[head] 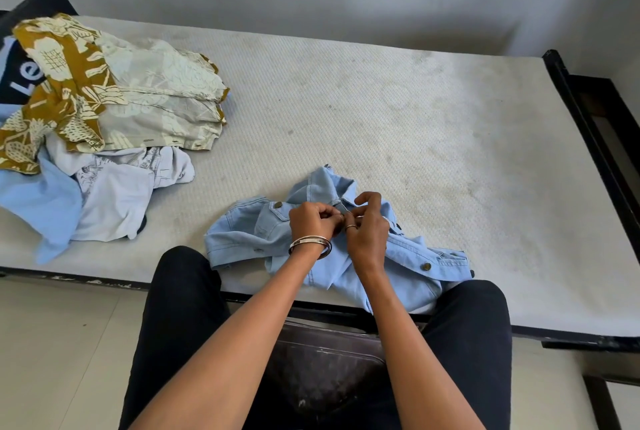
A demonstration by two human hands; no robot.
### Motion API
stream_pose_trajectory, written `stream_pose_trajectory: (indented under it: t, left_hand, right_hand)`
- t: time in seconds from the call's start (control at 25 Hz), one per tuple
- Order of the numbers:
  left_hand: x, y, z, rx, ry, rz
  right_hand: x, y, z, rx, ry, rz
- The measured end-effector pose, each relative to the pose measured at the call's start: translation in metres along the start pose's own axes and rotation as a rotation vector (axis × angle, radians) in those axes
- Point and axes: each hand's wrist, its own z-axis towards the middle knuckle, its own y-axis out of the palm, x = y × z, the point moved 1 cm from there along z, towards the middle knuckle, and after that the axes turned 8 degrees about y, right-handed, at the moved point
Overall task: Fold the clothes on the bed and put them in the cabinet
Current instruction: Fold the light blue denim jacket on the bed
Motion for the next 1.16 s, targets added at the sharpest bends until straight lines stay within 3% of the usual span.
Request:
stream_pose_trajectory:
  t: [0.08,0.16,0.28,0.4,0.48,0.6,0.68,0.76,0.88,0.96,1.04,1.16]
  left_hand:
    - [0.001,-0.001,0.004,-0.021,-0.050,0.015]
    - [0.003,-0.004,0.014,-0.049,-0.210,-0.106]
    - [0.007,-0.010,0.027,-0.183,-0.363,-0.247]
    - [0.012,-0.019,0.031,-0.295,-0.282,-0.199]
    - [0.007,-0.020,0.030,-0.308,-0.197,-0.204]
    - [-0.004,-0.026,0.023,-0.168,0.067,-0.157]
    - [-0.016,-0.034,0.021,-0.117,0.251,0.045]
    - [-0.032,-0.043,0.024,-0.062,0.297,0.398]
    - [-0.051,-0.060,0.033,0.064,0.052,0.722]
    - [-0.060,-0.068,0.038,0.110,-0.171,0.723]
    - [-0.070,-0.070,0.043,0.131,-0.334,0.667]
    - [-0.092,-0.066,0.048,0.071,-0.473,0.594]
  right_hand:
    - [0.001,-0.001,0.001,-0.022,-0.054,-0.055]
    - [0.000,-0.004,0.004,-0.078,-0.074,-0.070]
    - [0.002,-0.012,0.014,-0.193,0.012,0.024]
    - [0.000,-0.017,0.019,-0.343,0.156,0.190]
    - [-0.008,-0.015,0.025,-0.366,0.145,0.077]
    - [-0.042,-0.016,0.040,-0.295,0.118,0.081]
    - [-0.078,-0.018,0.061,-0.237,0.059,0.165]
    - [-0.118,-0.020,0.090,-0.145,0.012,0.237]
    - [-0.156,-0.014,0.151,-0.115,-0.030,0.410]
    - [-0.141,-0.005,0.182,-0.256,-0.132,0.275]
    - [-0.095,0.005,0.192,-0.329,-0.078,0.142]
    - [0.000,-0.001,0.167,-0.119,0.151,-0.083]
